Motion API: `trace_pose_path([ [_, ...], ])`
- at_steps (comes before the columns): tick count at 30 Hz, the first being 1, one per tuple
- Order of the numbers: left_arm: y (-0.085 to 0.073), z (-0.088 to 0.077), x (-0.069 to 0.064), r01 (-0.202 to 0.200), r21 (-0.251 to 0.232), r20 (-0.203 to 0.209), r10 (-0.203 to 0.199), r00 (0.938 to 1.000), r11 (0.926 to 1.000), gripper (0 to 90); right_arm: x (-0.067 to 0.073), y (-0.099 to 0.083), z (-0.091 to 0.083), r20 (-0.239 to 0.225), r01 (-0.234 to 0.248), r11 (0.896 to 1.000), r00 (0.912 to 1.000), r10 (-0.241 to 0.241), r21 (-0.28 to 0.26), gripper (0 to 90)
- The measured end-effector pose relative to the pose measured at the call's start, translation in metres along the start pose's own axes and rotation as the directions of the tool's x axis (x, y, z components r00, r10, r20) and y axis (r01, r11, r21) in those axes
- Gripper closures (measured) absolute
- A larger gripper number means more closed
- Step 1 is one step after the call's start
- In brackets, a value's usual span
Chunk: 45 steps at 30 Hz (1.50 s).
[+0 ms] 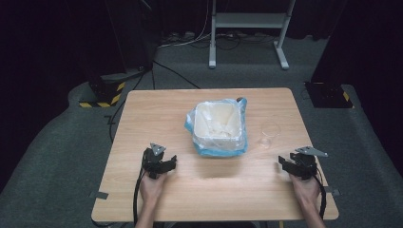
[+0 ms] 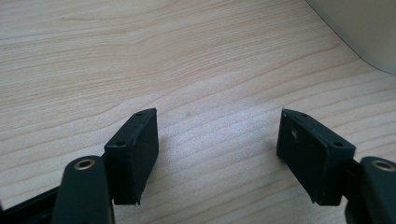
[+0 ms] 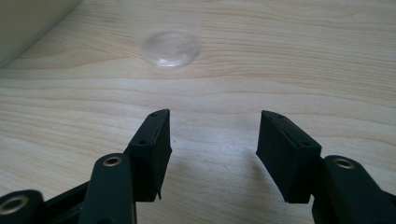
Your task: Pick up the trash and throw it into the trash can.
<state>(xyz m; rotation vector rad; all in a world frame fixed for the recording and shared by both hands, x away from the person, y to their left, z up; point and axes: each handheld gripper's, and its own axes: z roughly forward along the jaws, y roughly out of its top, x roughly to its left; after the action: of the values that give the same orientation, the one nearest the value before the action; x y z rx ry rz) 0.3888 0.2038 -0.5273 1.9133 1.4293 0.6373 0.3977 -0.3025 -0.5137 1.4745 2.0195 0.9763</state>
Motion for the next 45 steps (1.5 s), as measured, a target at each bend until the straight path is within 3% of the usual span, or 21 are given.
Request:
trace_pose_path([
  [9, 0.0, 0.0, 0.0, 0.0, 0.0, 0.0, 0.0, 1.0, 1.0, 29.4, 0.006, 0.012, -0.005, -0.054, 0.019, 1.0, 0.9984, -0.019, -0.008, 48.4],
  [18, 0.0, 0.0, 0.0, 0.0, 0.0, 0.0, 0.0, 1.0, 1.0, 29.4, 0.008, 0.025, -0.013, -0.044, 0.018, 0.998, 0.9988, -0.02, -0.058, 49.5],
  [27, 0.0, 0.0, 0.0, 0.0, 0.0, 0.0, 0.0, 1.0, 1.0, 29.4, 0.011, 0.041, -0.017, -0.056, 0.025, 0.999, 0.9981, -0.027, -0.04, 44.7],
  [39, 0.0, 0.0, 0.0, 0.0, 0.0, 0.0, 0.0, 1.0, 1.0, 29.4, 0.012, 0.064, -0.026, -0.058, 0.033, 0.996, 0.9976, -0.037, -0.077, 42.9],
  [45, 0.0, 0.0, 0.0, 0.0, 0.0, 0.0, 0.0, 1.0, 1.0, 29.4, 0.009, 0.079, -0.023, -0.045, 0.032, 0.996, 0.9983, -0.036, -0.082, 48.1],
])
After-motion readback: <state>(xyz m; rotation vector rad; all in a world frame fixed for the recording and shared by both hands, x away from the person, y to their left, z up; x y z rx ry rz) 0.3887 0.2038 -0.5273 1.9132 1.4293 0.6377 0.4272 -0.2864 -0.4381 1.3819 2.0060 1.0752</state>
